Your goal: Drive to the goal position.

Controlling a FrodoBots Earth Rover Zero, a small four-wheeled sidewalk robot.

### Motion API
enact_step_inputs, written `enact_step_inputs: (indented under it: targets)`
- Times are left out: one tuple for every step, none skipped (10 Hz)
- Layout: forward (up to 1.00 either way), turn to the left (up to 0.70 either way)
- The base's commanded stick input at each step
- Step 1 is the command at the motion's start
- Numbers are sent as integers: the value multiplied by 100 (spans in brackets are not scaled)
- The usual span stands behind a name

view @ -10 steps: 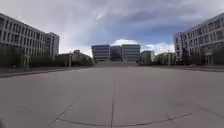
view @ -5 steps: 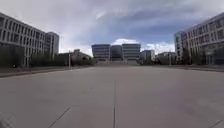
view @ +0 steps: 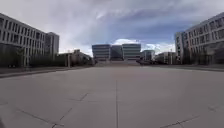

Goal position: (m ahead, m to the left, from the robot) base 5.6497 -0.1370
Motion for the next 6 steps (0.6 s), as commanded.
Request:
enact_step_inputs:
  targets:
    - [85,1]
    - [85,1]
    - [85,2]
    - [85,2]
    - [85,2]
    - [85,2]
